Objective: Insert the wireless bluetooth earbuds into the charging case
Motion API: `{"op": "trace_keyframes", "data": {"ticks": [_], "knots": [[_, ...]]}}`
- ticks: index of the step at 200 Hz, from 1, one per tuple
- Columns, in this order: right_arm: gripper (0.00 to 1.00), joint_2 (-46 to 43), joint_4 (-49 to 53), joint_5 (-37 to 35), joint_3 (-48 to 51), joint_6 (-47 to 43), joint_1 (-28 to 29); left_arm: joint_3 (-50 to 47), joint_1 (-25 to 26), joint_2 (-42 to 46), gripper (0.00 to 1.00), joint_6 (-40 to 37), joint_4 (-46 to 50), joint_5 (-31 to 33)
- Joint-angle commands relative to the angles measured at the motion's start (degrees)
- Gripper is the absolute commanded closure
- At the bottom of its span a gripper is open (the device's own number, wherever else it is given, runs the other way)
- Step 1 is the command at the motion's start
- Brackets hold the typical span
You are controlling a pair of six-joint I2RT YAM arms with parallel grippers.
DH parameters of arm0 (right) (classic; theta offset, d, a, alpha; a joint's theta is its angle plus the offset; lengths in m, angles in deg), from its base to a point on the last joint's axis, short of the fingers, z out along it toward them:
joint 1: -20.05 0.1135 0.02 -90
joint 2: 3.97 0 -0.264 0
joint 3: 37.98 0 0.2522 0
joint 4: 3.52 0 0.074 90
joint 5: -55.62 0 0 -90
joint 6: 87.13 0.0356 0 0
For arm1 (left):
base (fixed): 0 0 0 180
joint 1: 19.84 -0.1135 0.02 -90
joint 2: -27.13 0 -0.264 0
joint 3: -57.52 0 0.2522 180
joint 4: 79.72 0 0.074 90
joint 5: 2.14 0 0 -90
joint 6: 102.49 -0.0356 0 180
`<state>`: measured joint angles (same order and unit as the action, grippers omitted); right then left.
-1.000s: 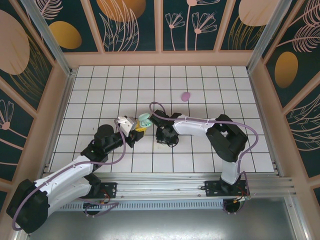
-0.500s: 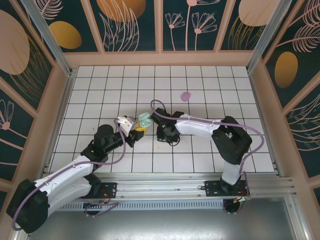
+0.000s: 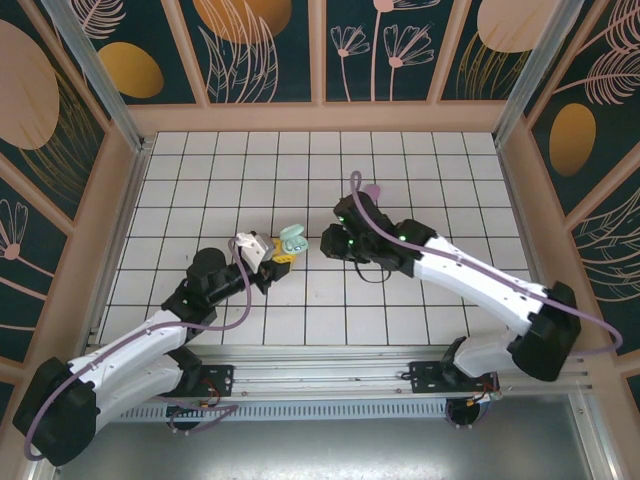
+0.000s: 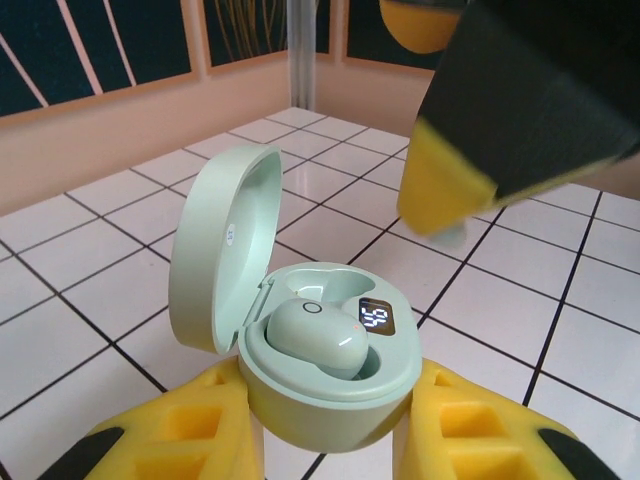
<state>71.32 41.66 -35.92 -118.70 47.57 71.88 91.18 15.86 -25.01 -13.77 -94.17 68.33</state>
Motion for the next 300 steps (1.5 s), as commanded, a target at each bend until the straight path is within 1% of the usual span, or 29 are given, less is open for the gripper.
{"op": "trace_keyframes", "data": {"ticks": [1, 27, 60, 82, 106, 141, 194, 243, 300], "knots": [[0.82, -4.3, -3.5, 0.4, 1.8, -4.4, -0.2, 3.1, 0.4, -1.1, 0.97, -2.5, -2.8, -2.7], [0.83, -7.5, -6.6, 4.0, 2.6, -7.4, -0.2, 4.1, 0.4, -2.4, 0.97, -2.6, -3.3, -5.0], [0.83, -7.2, -8.5, 9.0, 2.0, -14.1, -0.1, 4.2, 0.3, -2.5, 0.97, -2.6, -5.0, -9.7], [0.83, -4.7, -4.9, 12.8, -1.4, -21.1, -0.1, 4.9, 0.4, -2.6, 0.97, -2.9, -3.6, -12.7], [0.83, -1.4, 2.4, 13.7, -6.5, -28.5, -0.2, 5.6, 0.4, -2.3, 0.98, -3.7, -1.6, -14.2], [0.83, 0.7, 6.7, 15.7, -9.8, -34.0, -0.8, 5.7, 0.4, -1.4, 0.98, -3.4, -1.2, -15.6], [0.83, 1.3, 6.5, 19.7, -9.7, -37.1, -1.4, 6.5, 0.4, -1.6, 0.98, -2.2, -1.6, -18.3], [0.83, 2.3, 4.9, 21.2, -9.3, -36.0, -1.4, 7.1, 0.3, -2.5, 0.98, -1.2, -2.2, -19.3], [0.82, 2.1, 3.7, 18.8, -7.4, -35.3, -1.4, 7.2, 0.3, -3.1, 0.99, -0.5, -3.5, -19.2]]}}
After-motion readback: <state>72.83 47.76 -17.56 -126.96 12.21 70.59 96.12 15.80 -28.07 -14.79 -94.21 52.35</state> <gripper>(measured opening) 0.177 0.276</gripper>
